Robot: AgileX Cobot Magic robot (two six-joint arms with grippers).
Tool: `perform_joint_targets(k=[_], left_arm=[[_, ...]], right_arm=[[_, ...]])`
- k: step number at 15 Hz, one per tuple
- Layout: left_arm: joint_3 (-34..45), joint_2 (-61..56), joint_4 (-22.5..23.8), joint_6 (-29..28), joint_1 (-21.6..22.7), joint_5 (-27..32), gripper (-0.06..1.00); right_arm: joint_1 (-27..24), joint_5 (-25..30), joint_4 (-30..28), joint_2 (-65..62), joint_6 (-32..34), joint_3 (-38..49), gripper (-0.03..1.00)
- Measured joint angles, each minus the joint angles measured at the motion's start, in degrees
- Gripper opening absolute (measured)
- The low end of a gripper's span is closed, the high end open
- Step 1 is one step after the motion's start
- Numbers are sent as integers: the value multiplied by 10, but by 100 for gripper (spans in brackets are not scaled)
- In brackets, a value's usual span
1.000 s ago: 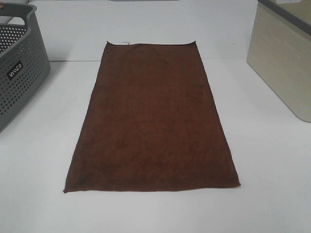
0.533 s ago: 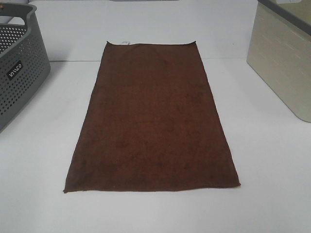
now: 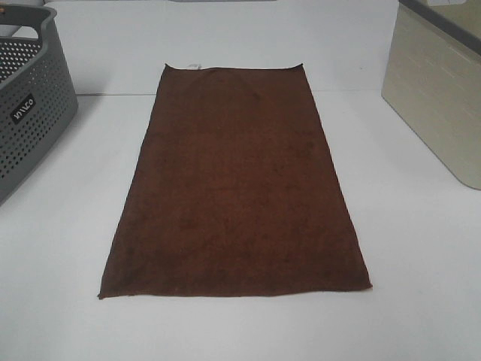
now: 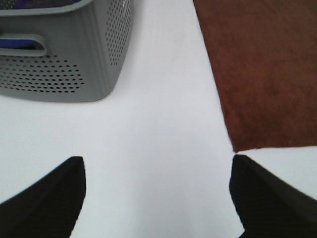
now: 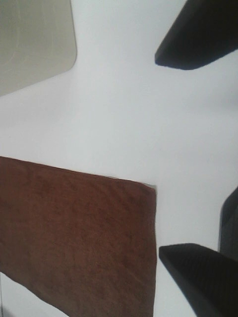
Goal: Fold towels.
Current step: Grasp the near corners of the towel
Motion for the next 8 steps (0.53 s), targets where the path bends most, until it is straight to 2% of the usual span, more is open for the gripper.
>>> perform_joint_targets(k=[3,5,7,8], left_arm=[[0,81,-63,-22,0,-108,76],[0,159,-116,-11,0,-141,76],[0,252,-184,37,0,-156,76],[0,333,-247,89,0,-172,76]], right_arm=[[0,-11,3,100,12,-6,89],[0,-23,17,167,12,-6,88],[0,-38,29,234,4,-6,88],[0,-51,44,289,-18,-6,88]])
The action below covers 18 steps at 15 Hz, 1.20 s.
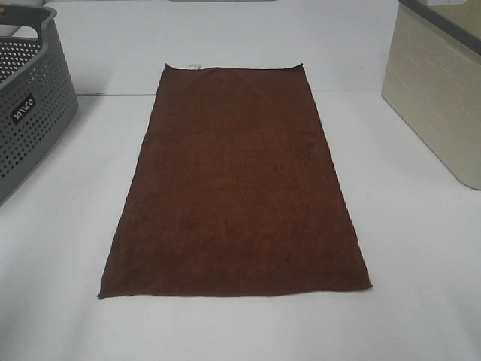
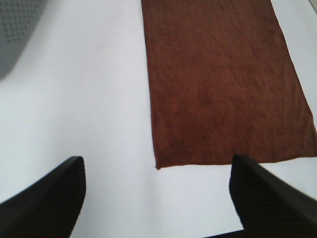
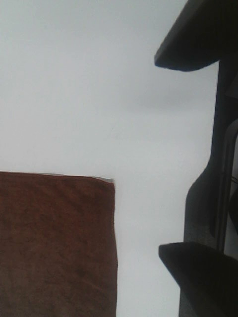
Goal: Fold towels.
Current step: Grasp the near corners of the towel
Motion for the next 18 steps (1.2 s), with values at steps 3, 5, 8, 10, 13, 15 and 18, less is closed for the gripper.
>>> perform_joint_targets(k=[3,5,8,10,13,15,18], left_arm=[[0,176,-153,142,0,-47,76],[0,271,-229,227,0,-60,76],[-1,397,-330,339,0,-68,76],[-13,465,-387,405,-9,-72,76],[-28,534,-430,443,-40,-87,76],[-29,558,-445,448,-57,-109,76],[-34,588,-489,485,-87,-129,76]], right_arm=[[0,-50,86,135,-74,-5,88],[0,-84,148,214,-128,-8,88],[0,-119,222,325,-215,-9,88],[0,-138,285,392,-275,-9,87],[0,-153,346,474,-345,-23,86],[0,-156,355,509,-357,-34,85],[0,-160,378,570,-382,-47,81]])
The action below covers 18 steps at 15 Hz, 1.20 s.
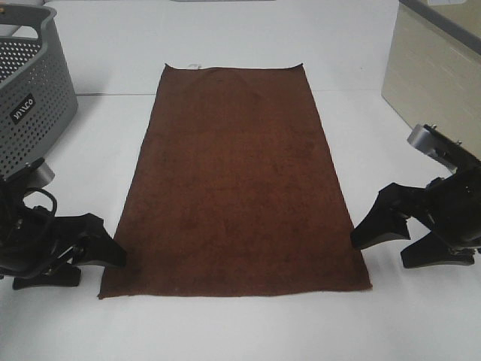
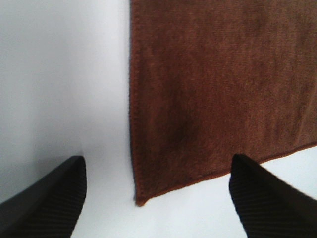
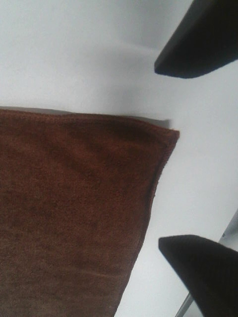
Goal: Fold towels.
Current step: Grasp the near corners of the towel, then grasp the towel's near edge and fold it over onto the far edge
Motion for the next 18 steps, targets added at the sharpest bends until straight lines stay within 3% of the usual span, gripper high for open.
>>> perform_joint_targets(k=[2,6,8,11,12,13,14,15,16,18], left_arm=[[-14,13,-36,18,-13,1,76],[-56,52,-54,25,-14,23,74],[-77,81,-60,25,-16,58,68],[-86,98,-66,26,-17,75,57],[-86,100,-65,26,-17,69,49],[-86,104,-58,26,-17,57,36],[-86,105,-54,28,-17,49,14],[-85,107,-53,34,-17,46,4],[-85,107,-52,38,-17,46,0],[-84,101,-49,38,-17,46,0]], right_arm=[[0,-1,47,33,-48,-1,79],[0,-13,134,81,-135,-2,74],[1,-6,147,101,-149,-9,70],[56,-33,148,113,-145,-35,61],[70,-49,148,114,-134,-37,55],[75,-69,144,115,-104,-37,39],[75,-81,140,115,-84,-37,26],[75,-92,135,115,-68,-37,14],[75,-95,133,115,-49,-37,3],[75,-91,117,115,-15,-37,0]])
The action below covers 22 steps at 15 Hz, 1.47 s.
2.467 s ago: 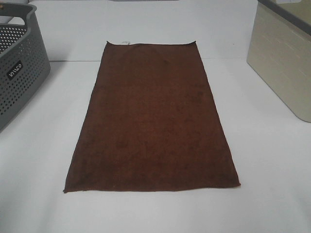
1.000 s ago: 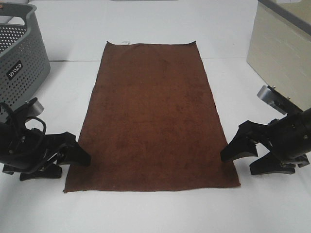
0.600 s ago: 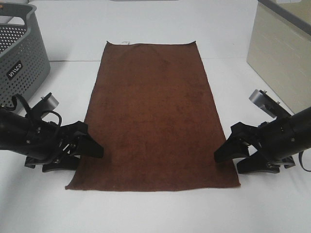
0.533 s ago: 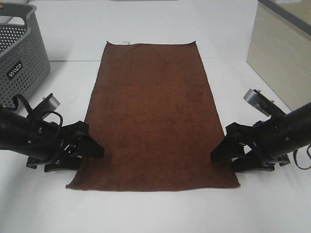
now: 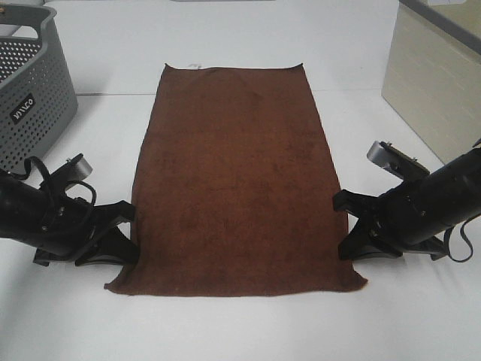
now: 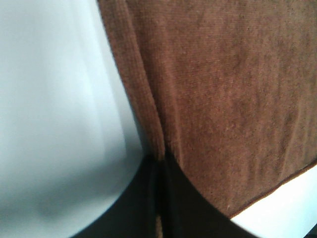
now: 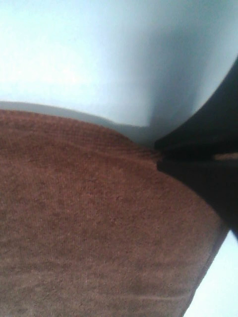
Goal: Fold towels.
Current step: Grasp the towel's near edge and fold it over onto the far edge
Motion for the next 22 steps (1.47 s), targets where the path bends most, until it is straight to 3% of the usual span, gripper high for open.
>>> perform_joint_targets(k=[7,14,18,22], left_arm=[[104,-121,5,0,-1,-21,0],[253,-216,4,0,-1,-10,0],[245,-220,-4,0,-1,-4,0],[143,-222,-19,-3,-1,-28,0]], right_arm=[[0,48,-85,-71,96,14,0],[0,53,-91,-168,103,175,0],[0,46,-83,-175,101,155,0],[0,46,-81,-172,102,47,0]])
